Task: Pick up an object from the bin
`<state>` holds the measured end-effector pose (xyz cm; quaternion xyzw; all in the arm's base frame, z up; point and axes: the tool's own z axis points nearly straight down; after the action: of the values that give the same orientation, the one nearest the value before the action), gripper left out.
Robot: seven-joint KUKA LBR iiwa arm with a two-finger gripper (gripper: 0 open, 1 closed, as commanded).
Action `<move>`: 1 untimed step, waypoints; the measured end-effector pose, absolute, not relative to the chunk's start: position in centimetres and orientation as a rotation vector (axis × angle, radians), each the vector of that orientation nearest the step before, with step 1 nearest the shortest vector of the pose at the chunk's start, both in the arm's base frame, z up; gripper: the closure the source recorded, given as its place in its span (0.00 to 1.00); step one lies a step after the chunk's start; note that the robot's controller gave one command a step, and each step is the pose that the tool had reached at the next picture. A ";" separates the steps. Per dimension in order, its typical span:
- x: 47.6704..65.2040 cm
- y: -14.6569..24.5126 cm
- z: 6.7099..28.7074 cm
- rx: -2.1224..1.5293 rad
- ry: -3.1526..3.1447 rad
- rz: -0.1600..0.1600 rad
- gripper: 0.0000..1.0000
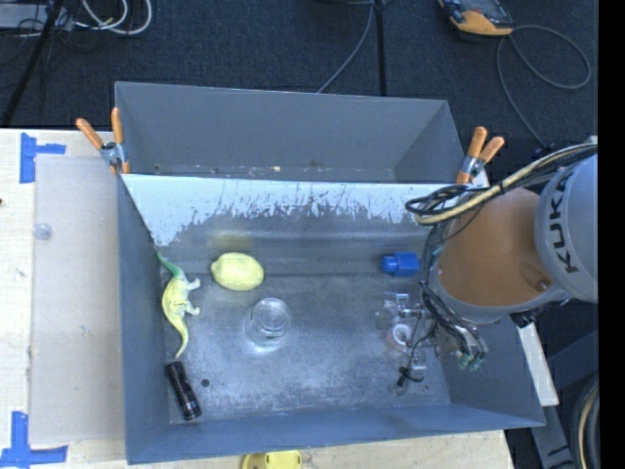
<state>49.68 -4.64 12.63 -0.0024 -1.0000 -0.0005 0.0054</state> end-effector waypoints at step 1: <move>49.9 -4.6 13.1 -0.004 -3.139 0.000 0.00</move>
Offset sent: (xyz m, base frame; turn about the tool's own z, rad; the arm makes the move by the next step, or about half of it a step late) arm 0.0479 -0.0613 -0.0563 -0.3738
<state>49.85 -4.62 13.06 -0.0014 -1.0000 -0.0001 0.0015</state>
